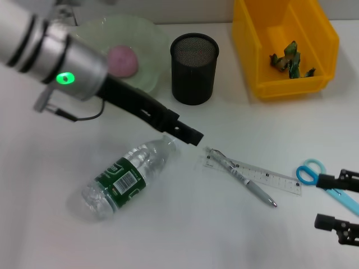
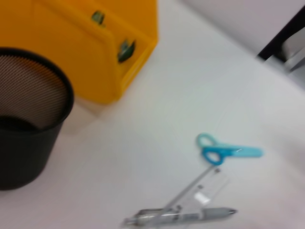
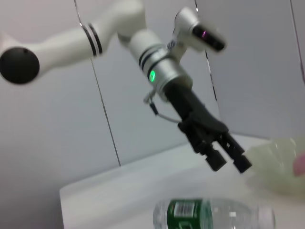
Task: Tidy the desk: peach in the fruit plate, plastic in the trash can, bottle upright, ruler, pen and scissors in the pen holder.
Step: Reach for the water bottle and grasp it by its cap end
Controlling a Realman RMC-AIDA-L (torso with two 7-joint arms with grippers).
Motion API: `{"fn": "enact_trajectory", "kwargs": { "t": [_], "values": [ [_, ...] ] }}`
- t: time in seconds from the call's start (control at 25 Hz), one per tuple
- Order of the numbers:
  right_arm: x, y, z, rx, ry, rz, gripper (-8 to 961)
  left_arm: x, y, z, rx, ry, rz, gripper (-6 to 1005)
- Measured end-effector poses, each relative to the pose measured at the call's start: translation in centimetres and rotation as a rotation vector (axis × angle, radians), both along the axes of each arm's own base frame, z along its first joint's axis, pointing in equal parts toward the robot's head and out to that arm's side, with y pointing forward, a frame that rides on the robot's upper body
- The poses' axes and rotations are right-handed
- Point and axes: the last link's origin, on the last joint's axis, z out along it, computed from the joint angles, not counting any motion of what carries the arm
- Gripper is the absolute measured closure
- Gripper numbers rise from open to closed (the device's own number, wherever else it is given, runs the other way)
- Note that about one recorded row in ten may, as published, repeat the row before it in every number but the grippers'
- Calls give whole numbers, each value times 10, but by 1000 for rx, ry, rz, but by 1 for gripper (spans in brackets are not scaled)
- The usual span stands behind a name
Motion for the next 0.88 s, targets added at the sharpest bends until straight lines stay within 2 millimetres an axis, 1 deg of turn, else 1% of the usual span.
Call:
{"fn": "enact_trajectory", "kwargs": {
  "t": [0.04, 0.08, 0.16, 0.2, 0.24, 0.44, 0.52, 0.72, 0.88],
  "values": [
    [3, -2, -1, -10, -12, -15, 234, 10, 5, -6, -3, 75, 24, 179],
    [5, -2, -2, -10, -17, -23, 234, 31, 13, -23, 29, 223, 36, 179],
    [6, -2, -2, -9, -21, -29, 234, 35, 16, -30, 59, 273, 39, 180],
    [8, -2, -3, -5, -28, -37, 234, 35, 16, -30, 59, 273, 39, 180],
    [9, -1, -4, 2, -35, -49, 234, 35, 20, -37, 106, 335, 45, 180],
    [12, -1, -7, 10, -36, -61, 233, 31, 23, -44, 145, 397, 52, 181],
    [12, 0, -8, 12, -37, -64, 233, 26, 22, -54, 162, 455, 37, 181],
    [12, 6, -13, 19, -42, -77, 232, 18, 20, -65, 170, 502, 17, 182],
    [12, 7, -15, 21, -39, -78, 232, 12, 19, -72, 168, 522, 11, 182]
  ]
}}
